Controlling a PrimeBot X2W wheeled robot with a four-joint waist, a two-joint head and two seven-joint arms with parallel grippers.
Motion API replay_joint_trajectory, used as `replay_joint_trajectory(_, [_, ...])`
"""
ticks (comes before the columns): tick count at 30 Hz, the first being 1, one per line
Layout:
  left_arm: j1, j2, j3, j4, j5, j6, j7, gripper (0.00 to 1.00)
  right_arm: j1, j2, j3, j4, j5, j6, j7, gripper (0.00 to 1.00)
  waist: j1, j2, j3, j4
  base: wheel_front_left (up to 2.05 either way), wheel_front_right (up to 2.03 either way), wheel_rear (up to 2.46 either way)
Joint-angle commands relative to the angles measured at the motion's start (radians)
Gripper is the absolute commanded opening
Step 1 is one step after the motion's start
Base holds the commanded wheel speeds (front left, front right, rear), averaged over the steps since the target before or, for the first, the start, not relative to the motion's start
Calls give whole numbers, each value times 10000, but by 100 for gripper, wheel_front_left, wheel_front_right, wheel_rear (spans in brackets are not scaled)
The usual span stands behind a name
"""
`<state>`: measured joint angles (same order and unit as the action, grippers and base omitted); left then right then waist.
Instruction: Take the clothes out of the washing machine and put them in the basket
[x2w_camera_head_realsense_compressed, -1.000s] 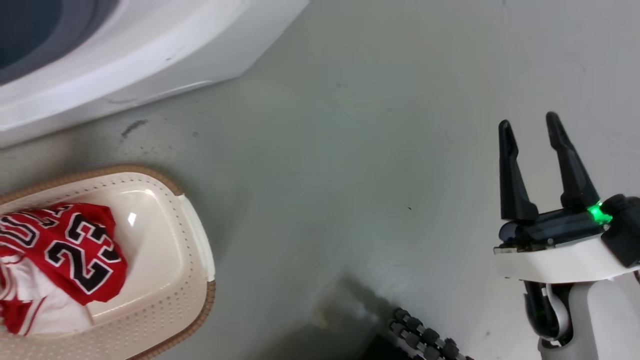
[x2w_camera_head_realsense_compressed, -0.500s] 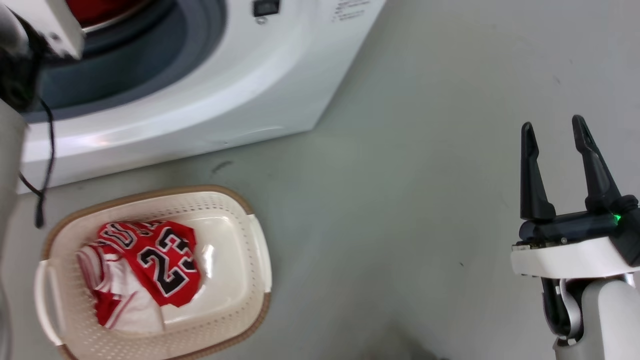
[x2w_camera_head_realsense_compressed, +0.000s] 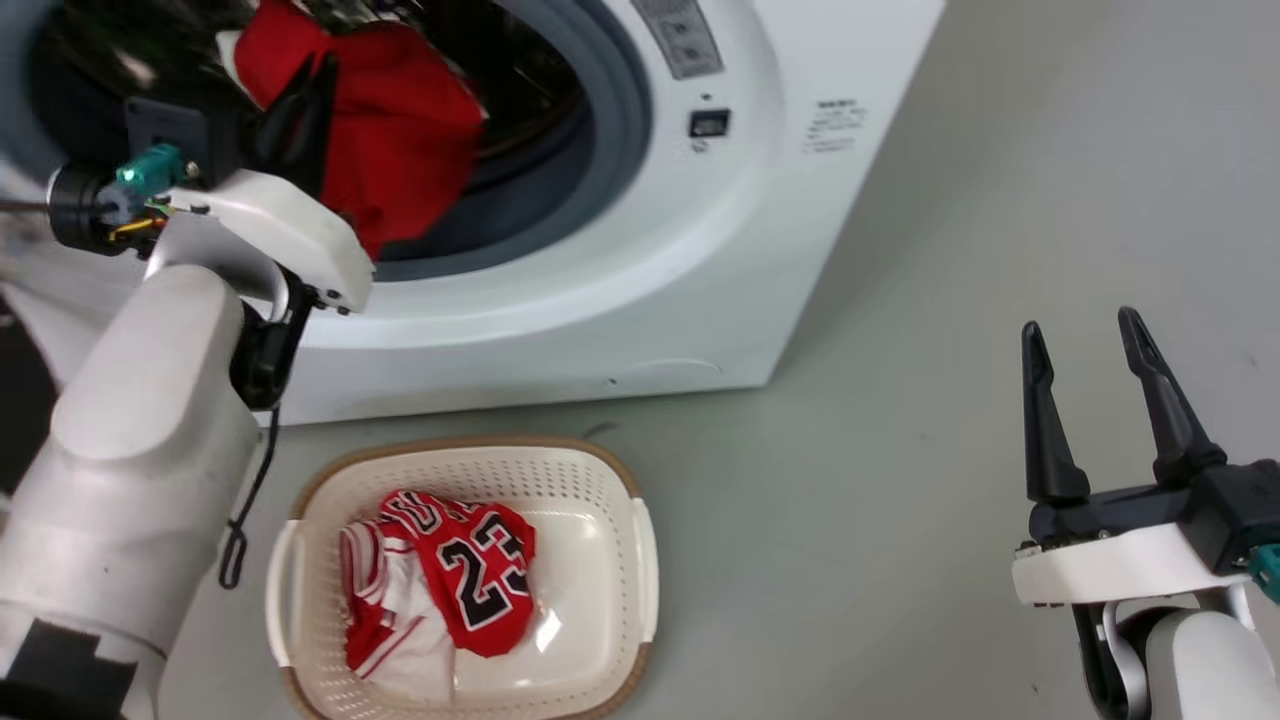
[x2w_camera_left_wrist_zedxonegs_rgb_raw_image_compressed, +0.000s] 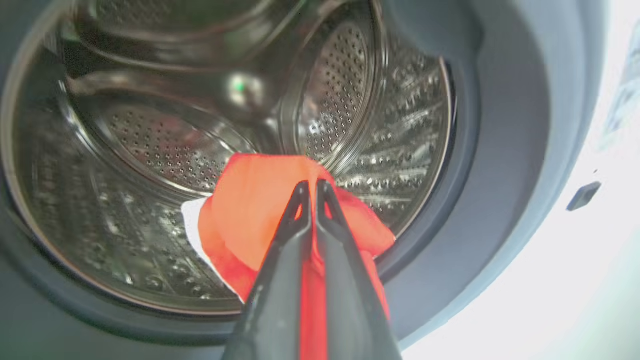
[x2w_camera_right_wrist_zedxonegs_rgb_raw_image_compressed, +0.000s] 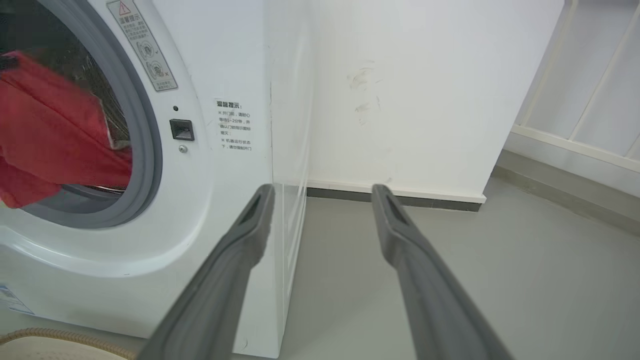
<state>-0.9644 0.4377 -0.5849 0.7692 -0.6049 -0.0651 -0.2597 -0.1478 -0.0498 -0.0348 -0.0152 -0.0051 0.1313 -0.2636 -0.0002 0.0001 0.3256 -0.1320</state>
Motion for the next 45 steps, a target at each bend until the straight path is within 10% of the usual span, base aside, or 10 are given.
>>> replay_joint_trajectory(1, [304,-9,190,-537,175,147,-69,0,147,-7,-25,56,-84,-10,-17,100,2,-1,-681,657,0,0,0])
replay_joint_trajectory(21, [5040,-45,939,-6388,978,775,558,0,634,-7,-96,225,-200,-10,-17,100,2,-1,-1389,1742,0,0,0])
replay_joint_trajectory(45, [4117,-1388,-1332,-1834,1825,-453,122,0,-653,-7,-25,-462,-788,-10,-18,100,2,-1,2108,1108,0,0,0])
